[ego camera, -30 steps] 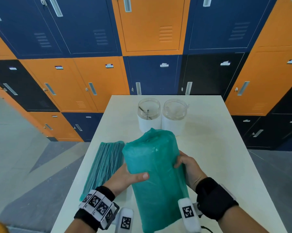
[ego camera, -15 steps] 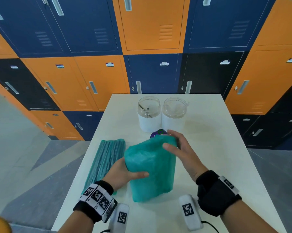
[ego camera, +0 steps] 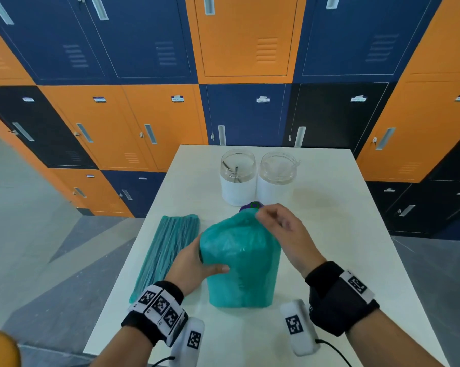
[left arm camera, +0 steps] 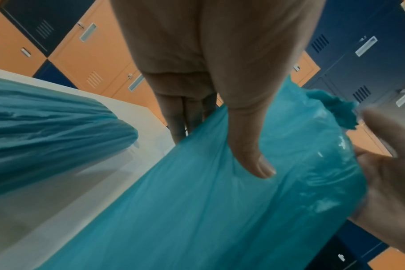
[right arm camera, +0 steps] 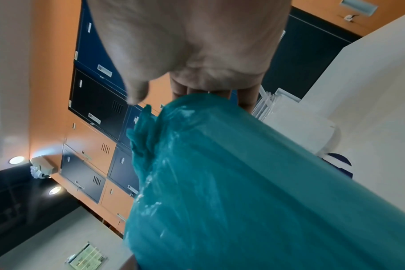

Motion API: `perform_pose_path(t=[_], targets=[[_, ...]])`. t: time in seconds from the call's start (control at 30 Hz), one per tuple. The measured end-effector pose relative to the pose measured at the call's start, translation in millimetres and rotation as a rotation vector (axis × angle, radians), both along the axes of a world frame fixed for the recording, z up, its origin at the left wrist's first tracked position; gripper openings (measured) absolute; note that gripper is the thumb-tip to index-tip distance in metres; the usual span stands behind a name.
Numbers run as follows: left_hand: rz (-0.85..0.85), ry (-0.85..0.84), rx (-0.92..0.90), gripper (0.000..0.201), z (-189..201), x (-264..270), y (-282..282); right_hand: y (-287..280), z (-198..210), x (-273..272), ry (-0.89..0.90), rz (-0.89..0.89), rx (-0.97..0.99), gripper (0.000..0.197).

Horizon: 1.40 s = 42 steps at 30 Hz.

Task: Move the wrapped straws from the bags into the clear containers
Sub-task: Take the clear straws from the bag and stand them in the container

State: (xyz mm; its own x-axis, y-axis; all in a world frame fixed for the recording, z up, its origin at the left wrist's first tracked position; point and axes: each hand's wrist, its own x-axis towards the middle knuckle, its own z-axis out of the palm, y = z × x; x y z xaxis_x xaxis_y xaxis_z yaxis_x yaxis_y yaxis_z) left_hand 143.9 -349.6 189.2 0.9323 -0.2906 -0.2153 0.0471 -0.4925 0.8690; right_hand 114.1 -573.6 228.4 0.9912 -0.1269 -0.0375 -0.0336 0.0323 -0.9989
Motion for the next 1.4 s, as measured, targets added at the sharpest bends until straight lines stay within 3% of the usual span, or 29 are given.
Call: perform_pose_path(t=[0.1, 0.23, 0.3, 0.37, 0.43, 0.5, 0.57, 0.6, 0.67, 0.73, 0.8, 1.07, 1.13, 1.23, 1.3, 1.4], targets=[[-0.009, -0.010, -0.004, 0.076, 5.1, -2.8, -1.6, 3.2, -5.0, -3.7, -0.004, 0.051, -0.188, 0.044], [-0.021, -0.072, -0.123, 0.086, 21.6, -7.8, -10.3, 8.1, -7.1, 0.5, -0.046, -0.147, -0.166, 0.022], [0.051, -0.181, -0.165, 0.065, 30.3, -7.2, -17.7, 11.1, -5.3, 1.2, -0.029, -0.102, -0.113, 0.014], [0.113, -0.316, -0.122, 0.039, 37.3, -5.4, -24.4, 14.2, -2.8, -0.1, 0.010, -0.016, -0.030, 0.047], [0.135, -0.356, -0.111, 0.030, 40.8, -2.9, -26.7, 12.8, 3.3, -0.6, 0.052, 0.003, -0.042, 0.071], [0.162, -0.327, -0.133, 0.021, 45.1, -0.9, -24.3, 7.7, 6.9, -1.9, 0.038, -0.014, -0.075, 0.068], [0.186, -0.278, -0.197, 0.012, 51.0, 0.5, -20.0, 0.7, 7.3, -2.2, 0.032, -0.049, -0.059, 0.041], [0.190, -0.272, -0.230, 0.016, 53.4, 0.9, -18.3, -1.4, 7.9, -2.7, 0.030, -0.056, -0.027, 0.026], [0.198, -0.281, -0.286, 0.016, 57.2, 1.6, -18.7, 0.4, 10.4, -4.6, 0.020, -0.064, 0.036, 0.017], [0.200, -0.270, -0.354, 0.010, 61.8, 0.1, -23.0, 6.8, 11.5, -7.1, -0.006, -0.067, 0.119, 0.022], [0.191, -0.277, -0.394, 0.020, 66.4, -3.6, -28.2, 14.1, 12.2, -8.8, -0.028, -0.067, 0.107, 0.037], [0.228, -0.380, -0.363, 0.026, 84.3, 0.6, -15.4, 4.3, 18.8, -0.2, -0.211, -0.250, -0.467, 0.003], [0.169, -0.425, -0.274, 0.030, 85.5, 2.6, -13.6, 6.7, 26.3, -2.5, -0.253, -0.208, -0.477, 0.020], [0.094, -0.458, -0.163, 0.039, 89.6, 1.9, -14.5, 11.7, 38.2, -6.6, -0.314, -0.133, -0.345, 0.053], [0.071, -0.449, -0.157, 0.042, 91.8, 2.2, -15.4, 12.8, 40.2, -6.4, -0.369, -0.094, -0.421, 0.054], [0.104, -0.405, -0.164, 0.034, 96.6, 2.4, -18.3, 14.6, 39.8, -4.4, -0.374, -0.088, -0.490, 0.036]])
